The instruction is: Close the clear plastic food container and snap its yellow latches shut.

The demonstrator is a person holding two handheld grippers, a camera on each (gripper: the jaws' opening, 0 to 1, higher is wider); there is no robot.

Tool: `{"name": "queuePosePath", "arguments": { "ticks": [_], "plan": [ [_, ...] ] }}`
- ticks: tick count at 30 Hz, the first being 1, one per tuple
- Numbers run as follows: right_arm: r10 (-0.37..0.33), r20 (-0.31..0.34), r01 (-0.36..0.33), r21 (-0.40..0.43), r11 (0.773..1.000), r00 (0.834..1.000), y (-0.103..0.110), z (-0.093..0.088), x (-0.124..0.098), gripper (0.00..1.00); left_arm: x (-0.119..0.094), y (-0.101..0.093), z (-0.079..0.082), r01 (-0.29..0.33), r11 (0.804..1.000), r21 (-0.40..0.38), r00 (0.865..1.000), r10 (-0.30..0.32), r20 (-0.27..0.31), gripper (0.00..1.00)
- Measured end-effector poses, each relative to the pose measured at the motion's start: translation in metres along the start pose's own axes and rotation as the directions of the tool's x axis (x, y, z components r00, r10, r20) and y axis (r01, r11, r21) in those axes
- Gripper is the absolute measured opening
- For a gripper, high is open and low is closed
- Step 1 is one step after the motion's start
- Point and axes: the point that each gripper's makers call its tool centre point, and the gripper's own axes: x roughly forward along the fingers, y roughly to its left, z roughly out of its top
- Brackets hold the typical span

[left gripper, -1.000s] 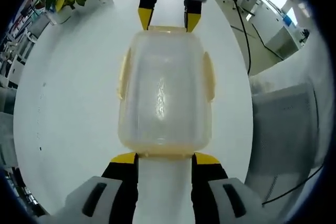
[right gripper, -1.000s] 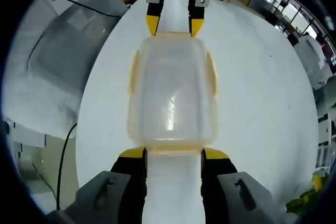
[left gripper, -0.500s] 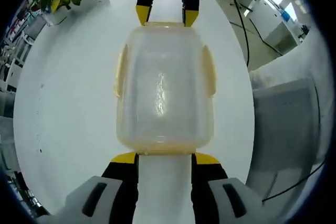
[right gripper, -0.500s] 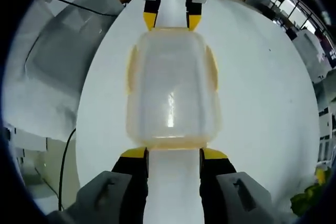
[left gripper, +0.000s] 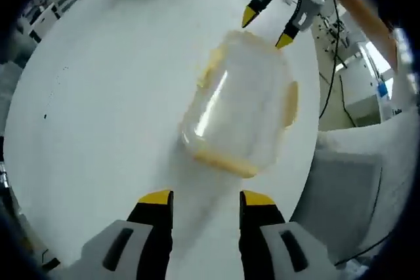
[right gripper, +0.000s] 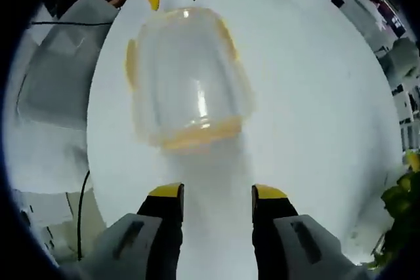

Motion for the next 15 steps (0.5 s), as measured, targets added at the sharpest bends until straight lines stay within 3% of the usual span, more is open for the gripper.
{"name": "queuePosePath", "arguments": {
  "ticks": [2, 4, 6, 8, 9, 10, 11, 12, 13, 14, 15],
  "plan": [
    [0.003, -0.022, -0.002, 0.059, 0.998, 1.000, -0.002, -0.006, -0.003, 0.42, -0.005, -0.001, 0.008, 0.020, 0.998, -0.058, 0.998, -0.017, 0.055, 0.32],
    [0.017, -0.037, -0.012, 0.142, 0.990, 0.999, -0.003, -0.011, -0.008, 0.38, -0.011, -0.002, 0.012, 0.033, 0.987, -0.158, 0.996, -0.020, 0.084, 0.30],
    [0.039, 0.002, -0.038, 0.240, 0.970, 0.999, -0.004, -0.005, -0.013, 0.33, -0.015, -0.006, 0.024, 0.100, 0.936, -0.336, 0.985, -0.047, 0.165, 0.28],
    [0.055, 0.061, -0.073, 0.345, 0.936, 0.997, -0.005, 0.004, -0.018, 0.28, -0.018, -0.016, 0.035, 0.224, 0.816, -0.533, 0.963, -0.102, 0.249, 0.27],
    [0.090, 0.113, -0.129, 0.421, 0.898, 0.990, -0.001, 0.011, -0.024, 0.26, -0.018, -0.018, 0.040, 0.280, 0.724, -0.631, 0.950, -0.114, 0.291, 0.27],
    [0.116, 0.163, -0.180, 0.464, 0.867, 0.980, 0.003, 0.019, -0.028, 0.23, -0.016, -0.018, 0.041, 0.302, 0.686, -0.662, 0.944, -0.117, 0.309, 0.27],
    [0.159, 0.236, -0.263, 0.523, 0.811, 0.959, 0.010, 0.030, -0.034, 0.20, -0.012, -0.017, 0.039, 0.302, 0.654, -0.694, 0.944, -0.106, 0.312, 0.27],
    [0.188, 0.283, -0.321, 0.561, 0.763, 0.941, 0.014, 0.038, -0.039, 0.18, -0.009, -0.015, 0.035, 0.281, 0.643, -0.713, 0.952, -0.092, 0.292, 0.27],
    [0.200, 0.331, -0.367, 0.586, 0.723, 0.922, 0.016, 0.045, -0.042, 0.17, -0.006, -0.014, 0.032, 0.257, 0.646, -0.719, 0.958, -0.073, 0.277, 0.27],
    [0.204, 0.392, -0.419, 0.604, 0.678, 0.897, 0.018, 0.055, -0.046, 0.17, -0.002, -0.013, 0.028, 0.223, 0.680, -0.698, 0.966, -0.058, 0.251, 0.26],
    [0.209, 0.419, -0.445, 0.612, 0.654, 0.883, 0.019, 0.059, -0.047, 0.18, 0.000, -0.014, 0.027, 0.212, 0.689, -0.693, 0.968, -0.053, 0.244, 0.25]
  ]
}}
